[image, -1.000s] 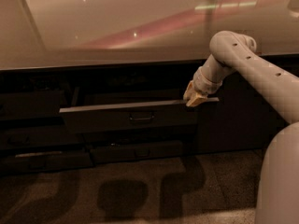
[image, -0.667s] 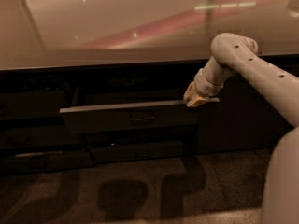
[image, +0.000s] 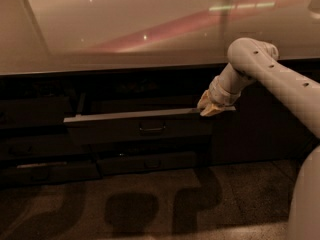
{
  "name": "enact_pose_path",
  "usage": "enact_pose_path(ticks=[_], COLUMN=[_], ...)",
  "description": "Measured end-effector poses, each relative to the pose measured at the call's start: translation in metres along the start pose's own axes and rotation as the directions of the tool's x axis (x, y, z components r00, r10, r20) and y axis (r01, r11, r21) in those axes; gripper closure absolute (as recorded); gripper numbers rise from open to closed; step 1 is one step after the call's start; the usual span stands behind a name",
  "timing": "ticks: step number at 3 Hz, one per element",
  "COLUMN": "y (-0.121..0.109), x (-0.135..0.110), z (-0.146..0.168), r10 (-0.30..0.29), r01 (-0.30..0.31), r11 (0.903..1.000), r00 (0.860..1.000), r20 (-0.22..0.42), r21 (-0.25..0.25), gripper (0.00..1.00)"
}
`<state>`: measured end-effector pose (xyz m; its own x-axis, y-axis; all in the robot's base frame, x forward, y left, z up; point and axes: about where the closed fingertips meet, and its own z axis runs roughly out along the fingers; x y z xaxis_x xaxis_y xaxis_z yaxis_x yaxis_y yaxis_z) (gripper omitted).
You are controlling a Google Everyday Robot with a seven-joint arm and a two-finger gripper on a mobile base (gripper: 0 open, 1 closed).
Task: Open top drawer
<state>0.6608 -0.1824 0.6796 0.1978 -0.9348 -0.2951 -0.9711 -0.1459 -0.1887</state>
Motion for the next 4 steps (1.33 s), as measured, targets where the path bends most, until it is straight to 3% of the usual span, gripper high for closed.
enact_pose_path(ticks=[1,2,3,4], y=[0.012,0.064,0.14,0.184], x=[-0.011,-0.012,0.008,0.007], z=[-0.037,-0.04,-0.008,0.022], r10=[-0.089,-0.144,-0.144,-0.142], r01=[0.089,0.14,0.141,0.141], r11=[0.99,0.9731,0.9826,0.9894], r00=[0.996,0.99,0.99,0.989], r20=[-0.009,0.008,0.011,0.028], r21=[0.11,0.183,0.121,0.034], gripper=[1.0,1.0,1.0,1.0])
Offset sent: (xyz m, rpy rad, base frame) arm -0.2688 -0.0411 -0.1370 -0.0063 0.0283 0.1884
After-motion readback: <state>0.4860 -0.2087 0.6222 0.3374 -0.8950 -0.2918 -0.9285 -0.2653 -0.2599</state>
